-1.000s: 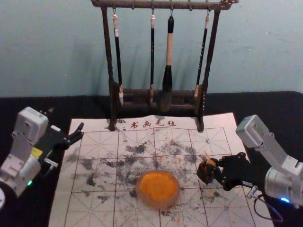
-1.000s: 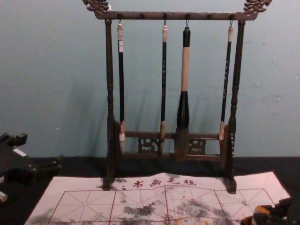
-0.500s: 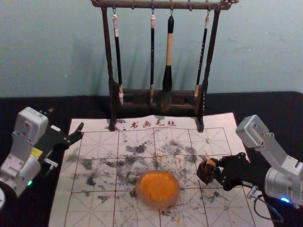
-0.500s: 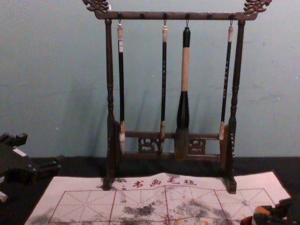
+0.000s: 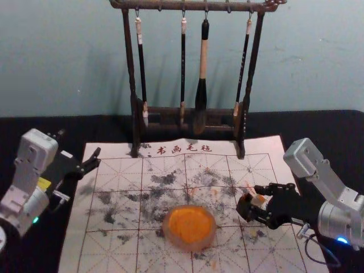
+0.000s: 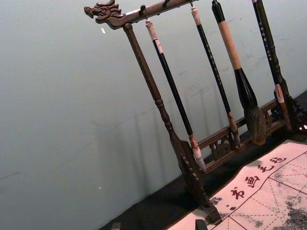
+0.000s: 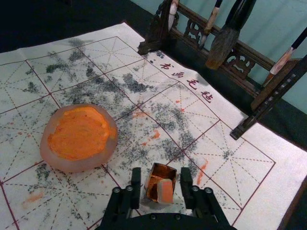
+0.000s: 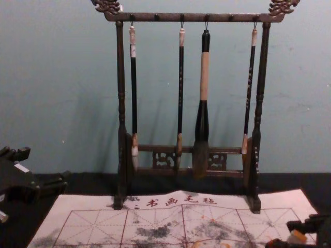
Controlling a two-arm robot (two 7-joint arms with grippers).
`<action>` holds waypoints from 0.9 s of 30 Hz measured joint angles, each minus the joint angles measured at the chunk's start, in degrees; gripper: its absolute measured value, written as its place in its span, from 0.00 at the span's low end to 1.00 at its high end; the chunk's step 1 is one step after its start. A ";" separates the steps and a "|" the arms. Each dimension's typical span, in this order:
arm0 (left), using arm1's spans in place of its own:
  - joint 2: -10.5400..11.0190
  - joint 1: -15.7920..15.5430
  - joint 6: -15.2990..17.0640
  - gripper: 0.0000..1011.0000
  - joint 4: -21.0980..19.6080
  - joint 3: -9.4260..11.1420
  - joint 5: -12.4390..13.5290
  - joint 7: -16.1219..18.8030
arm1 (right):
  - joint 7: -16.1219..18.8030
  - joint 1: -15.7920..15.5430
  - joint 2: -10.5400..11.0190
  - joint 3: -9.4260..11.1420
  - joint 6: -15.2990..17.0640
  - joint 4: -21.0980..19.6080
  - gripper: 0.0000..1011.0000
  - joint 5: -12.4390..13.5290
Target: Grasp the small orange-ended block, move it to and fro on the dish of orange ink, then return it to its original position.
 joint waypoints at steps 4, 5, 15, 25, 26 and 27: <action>0.00 0.00 0.00 0.99 0.00 0.00 0.00 0.00 | 0.00 0.00 0.00 0.00 -0.01 0.00 0.57 0.00; 0.00 0.00 0.00 0.99 0.00 0.00 0.00 0.00 | 0.00 0.00 0.00 0.00 -0.01 0.00 0.59 0.00; 0.00 0.00 0.00 0.99 0.00 0.00 0.00 0.00 | 0.00 0.00 0.00 0.00 -0.04 0.00 0.90 0.00; 0.00 0.00 0.00 0.99 0.00 0.00 0.00 0.00 | -1.87 -0.75 -0.85 1.33 -1.77 -0.73 0.99 0.21; 0.00 0.00 0.00 0.99 0.00 0.00 0.00 0.00 | -2.29 -0.89 -1.10 1.68 -2.09 -0.90 0.99 0.36; 0.00 0.00 0.00 0.99 0.00 0.00 0.00 0.00 | -3.47 -1.31 -1.85 2.70 -3.14 -1.32 0.99 0.76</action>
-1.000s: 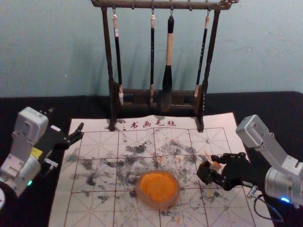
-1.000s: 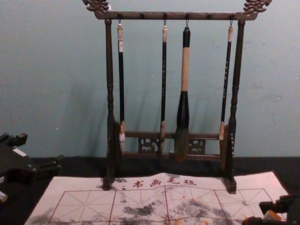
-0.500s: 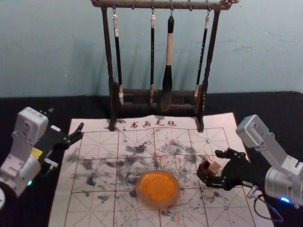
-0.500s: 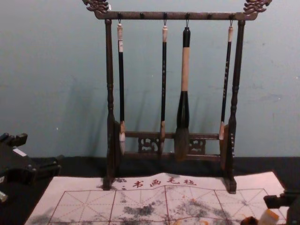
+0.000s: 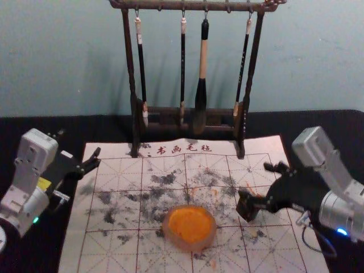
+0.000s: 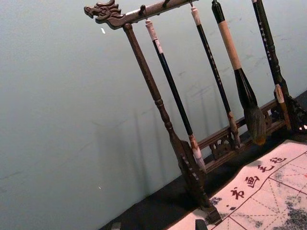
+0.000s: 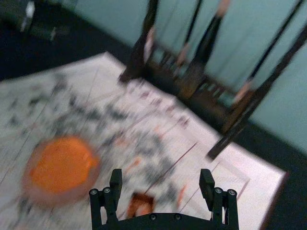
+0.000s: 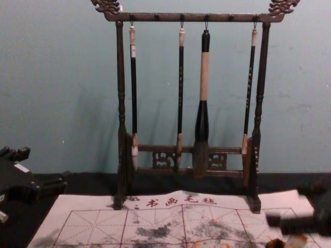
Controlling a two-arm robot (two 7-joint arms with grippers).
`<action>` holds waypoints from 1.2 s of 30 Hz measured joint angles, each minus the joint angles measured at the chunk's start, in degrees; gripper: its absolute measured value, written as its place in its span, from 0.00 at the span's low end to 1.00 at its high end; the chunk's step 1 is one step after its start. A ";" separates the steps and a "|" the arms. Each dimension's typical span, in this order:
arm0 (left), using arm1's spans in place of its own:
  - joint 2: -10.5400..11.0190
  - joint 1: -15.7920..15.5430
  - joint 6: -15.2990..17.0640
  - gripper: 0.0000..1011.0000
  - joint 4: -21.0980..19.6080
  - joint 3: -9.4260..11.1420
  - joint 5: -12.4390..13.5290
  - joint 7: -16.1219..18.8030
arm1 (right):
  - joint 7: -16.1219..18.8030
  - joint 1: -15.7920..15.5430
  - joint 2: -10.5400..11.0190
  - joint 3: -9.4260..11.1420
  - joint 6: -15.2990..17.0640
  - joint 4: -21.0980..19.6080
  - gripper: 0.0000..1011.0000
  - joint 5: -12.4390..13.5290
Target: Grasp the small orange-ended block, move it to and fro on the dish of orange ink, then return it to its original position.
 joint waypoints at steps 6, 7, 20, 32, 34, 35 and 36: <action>0.00 0.00 0.00 0.99 0.00 0.00 0.00 0.00 | -7.99 -2.53 -4.80 4.96 -7.30 -1.26 0.99 0.09; 0.00 0.00 0.00 0.99 0.00 0.00 0.00 0.00 | -9.24 -2.83 -5.43 5.46 -8.22 -1.29 0.99 -0.33; 0.00 0.00 0.00 0.99 0.00 0.00 0.00 0.00 | -30.80 -6.79 -12.42 7.81 -17.17 4.62 0.99 -16.98; 0.00 0.00 0.00 0.99 0.00 0.00 0.00 0.00 | -34.79 -6.60 -16.25 9.30 -16.02 10.31 0.99 -20.20; 0.00 0.00 0.00 0.99 0.00 0.00 0.00 0.00 | -34.79 -6.62 -16.16 9.26 -16.02 10.21 0.99 -20.20; 0.00 0.00 0.00 0.99 0.00 0.00 0.00 0.01 | -34.79 -6.63 -16.14 9.24 -16.02 10.18 0.99 -20.20; 0.00 0.00 0.00 0.99 0.00 0.00 0.00 0.00 | -34.78 -6.64 -16.11 9.22 -16.02 10.15 0.99 -20.20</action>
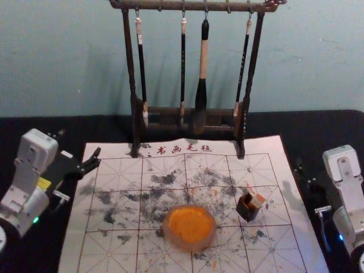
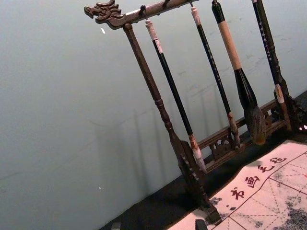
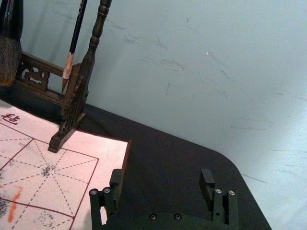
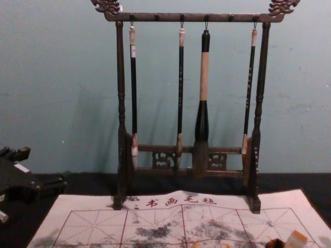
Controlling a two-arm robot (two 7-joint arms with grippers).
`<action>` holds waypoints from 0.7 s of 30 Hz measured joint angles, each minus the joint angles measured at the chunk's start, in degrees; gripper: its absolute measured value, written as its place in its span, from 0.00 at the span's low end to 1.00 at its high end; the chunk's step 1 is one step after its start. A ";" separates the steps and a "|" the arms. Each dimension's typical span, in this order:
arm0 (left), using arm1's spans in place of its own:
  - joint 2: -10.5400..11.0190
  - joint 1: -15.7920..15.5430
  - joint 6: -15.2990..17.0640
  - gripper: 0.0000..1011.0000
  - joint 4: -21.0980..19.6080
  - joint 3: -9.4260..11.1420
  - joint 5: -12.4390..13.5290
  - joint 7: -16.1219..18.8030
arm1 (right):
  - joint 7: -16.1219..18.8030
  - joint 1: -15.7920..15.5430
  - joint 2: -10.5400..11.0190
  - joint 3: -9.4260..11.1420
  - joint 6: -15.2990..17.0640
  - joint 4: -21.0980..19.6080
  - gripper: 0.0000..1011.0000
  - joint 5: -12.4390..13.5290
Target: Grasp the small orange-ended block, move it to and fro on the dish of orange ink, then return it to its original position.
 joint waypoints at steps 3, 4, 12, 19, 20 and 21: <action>0.00 0.00 0.00 0.99 0.00 0.00 0.00 0.00 | 0.03 -0.03 0.09 -0.06 -0.04 -0.14 0.99 0.02; 0.00 0.00 0.00 0.99 0.00 0.00 0.00 0.00 | 0.05 -0.04 0.11 -0.07 -0.05 -0.16 0.99 0.03; 0.00 0.00 0.00 0.99 0.00 0.00 0.00 0.00 | 0.15 -0.08 0.28 -0.19 -0.13 -0.38 0.99 0.06; 0.00 0.00 0.00 0.99 0.00 0.00 0.00 0.00 | 0.21 -0.11 0.33 -0.24 -0.17 -0.48 0.99 0.07; 0.00 0.00 0.00 0.99 0.00 -0.01 0.00 0.00 | 0.23 -0.11 0.34 -0.25 -0.18 -0.50 0.99 0.07; 0.00 0.00 0.00 0.99 0.00 0.00 0.00 0.00 | 0.23 -0.12 0.34 -0.26 -0.19 -0.50 0.99 0.08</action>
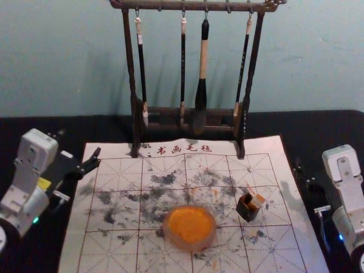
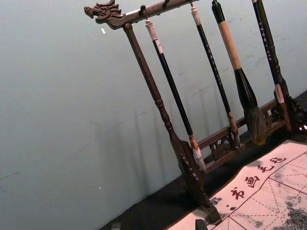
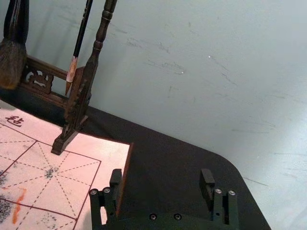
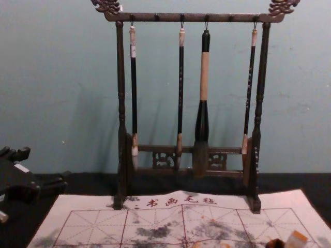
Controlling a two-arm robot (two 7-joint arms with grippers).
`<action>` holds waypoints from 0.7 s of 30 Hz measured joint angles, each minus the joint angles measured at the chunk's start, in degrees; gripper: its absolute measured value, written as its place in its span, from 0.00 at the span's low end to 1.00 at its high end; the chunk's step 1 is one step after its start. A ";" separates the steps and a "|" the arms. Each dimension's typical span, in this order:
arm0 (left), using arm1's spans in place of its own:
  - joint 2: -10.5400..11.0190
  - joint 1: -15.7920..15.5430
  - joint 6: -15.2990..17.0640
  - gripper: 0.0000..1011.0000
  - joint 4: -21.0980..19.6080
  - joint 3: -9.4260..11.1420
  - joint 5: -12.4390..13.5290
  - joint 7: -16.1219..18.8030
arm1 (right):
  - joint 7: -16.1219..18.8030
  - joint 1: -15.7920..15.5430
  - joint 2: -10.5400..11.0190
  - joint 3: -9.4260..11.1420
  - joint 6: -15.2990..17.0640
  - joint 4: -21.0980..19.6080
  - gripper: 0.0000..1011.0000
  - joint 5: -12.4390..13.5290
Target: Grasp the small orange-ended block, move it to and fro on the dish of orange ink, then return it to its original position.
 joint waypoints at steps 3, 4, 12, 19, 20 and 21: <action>0.00 0.00 0.00 0.99 0.00 0.00 0.00 0.00 | 0.02 -0.01 0.02 -0.02 -0.02 -0.02 0.99 0.01; 0.00 0.00 0.00 0.99 0.00 0.00 0.00 0.00 | 0.03 -0.01 0.02 -0.02 -0.02 -0.03 0.99 0.00; 0.00 0.00 0.00 0.99 0.00 0.00 0.00 0.00 | 0.06 -0.01 0.07 -0.04 -0.07 -0.07 0.99 0.01; 0.00 0.00 0.00 0.99 0.00 0.00 0.00 0.00 | 0.06 -0.01 0.07 -0.04 -0.07 -0.11 0.99 0.03; 0.00 0.00 0.00 0.99 0.00 0.00 0.00 0.00 | 0.06 -0.01 0.07 -0.04 -0.07 -0.11 0.99 0.03; 0.00 0.00 0.00 0.99 0.00 0.00 0.00 0.00 | 0.06 -0.01 0.07 -0.04 -0.07 -0.11 0.99 0.04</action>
